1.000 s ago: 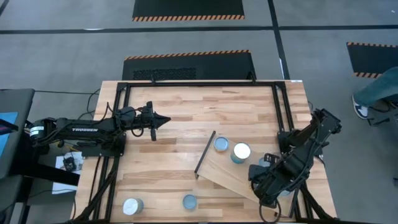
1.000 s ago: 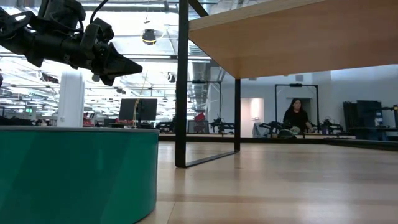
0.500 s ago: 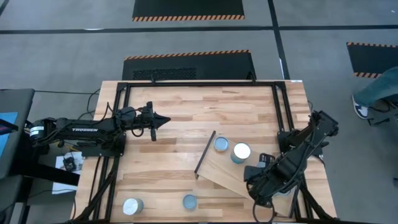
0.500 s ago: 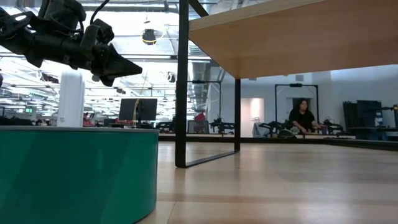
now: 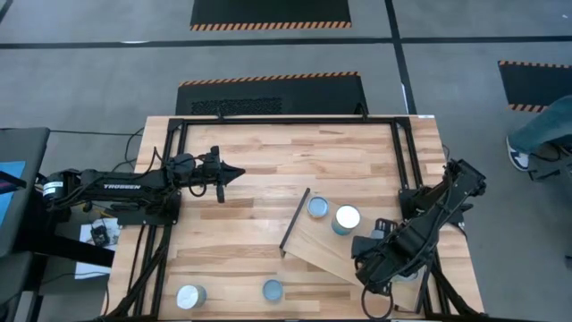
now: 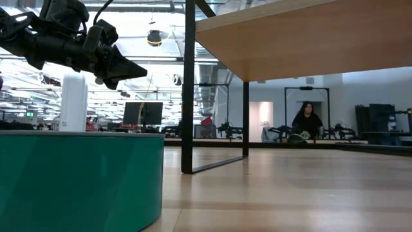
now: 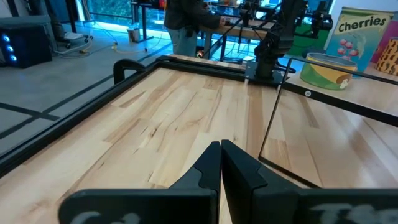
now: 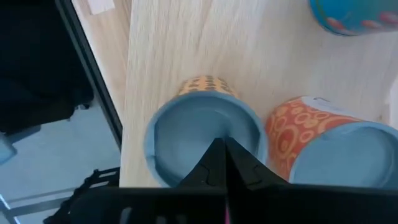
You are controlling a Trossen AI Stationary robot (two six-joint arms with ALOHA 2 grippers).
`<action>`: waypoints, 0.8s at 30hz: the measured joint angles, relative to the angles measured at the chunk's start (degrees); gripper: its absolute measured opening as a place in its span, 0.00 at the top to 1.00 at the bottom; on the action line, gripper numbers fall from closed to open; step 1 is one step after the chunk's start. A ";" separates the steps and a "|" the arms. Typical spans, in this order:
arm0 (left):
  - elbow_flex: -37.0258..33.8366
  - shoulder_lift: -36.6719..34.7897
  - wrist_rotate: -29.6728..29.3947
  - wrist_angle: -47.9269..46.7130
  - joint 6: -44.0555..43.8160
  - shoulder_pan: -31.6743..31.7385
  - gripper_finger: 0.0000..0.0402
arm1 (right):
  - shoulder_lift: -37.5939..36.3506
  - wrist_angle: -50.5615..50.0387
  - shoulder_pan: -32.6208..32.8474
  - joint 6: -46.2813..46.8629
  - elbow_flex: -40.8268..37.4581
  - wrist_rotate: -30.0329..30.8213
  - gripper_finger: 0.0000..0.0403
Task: Pick and place cans onto a shelf
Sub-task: Put the canned beans on the shelf
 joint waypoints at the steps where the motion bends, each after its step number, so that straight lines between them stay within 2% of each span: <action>1: -0.01 0.00 0.02 0.00 0.01 0.00 1.00 | 0.00 -0.34 0.00 0.02 0.00 0.02 0.99; 24: 0.00 0.01 0.00 -0.01 0.01 0.00 1.00 | 0.00 -1.64 -1.26 1.60 0.00 0.83 0.98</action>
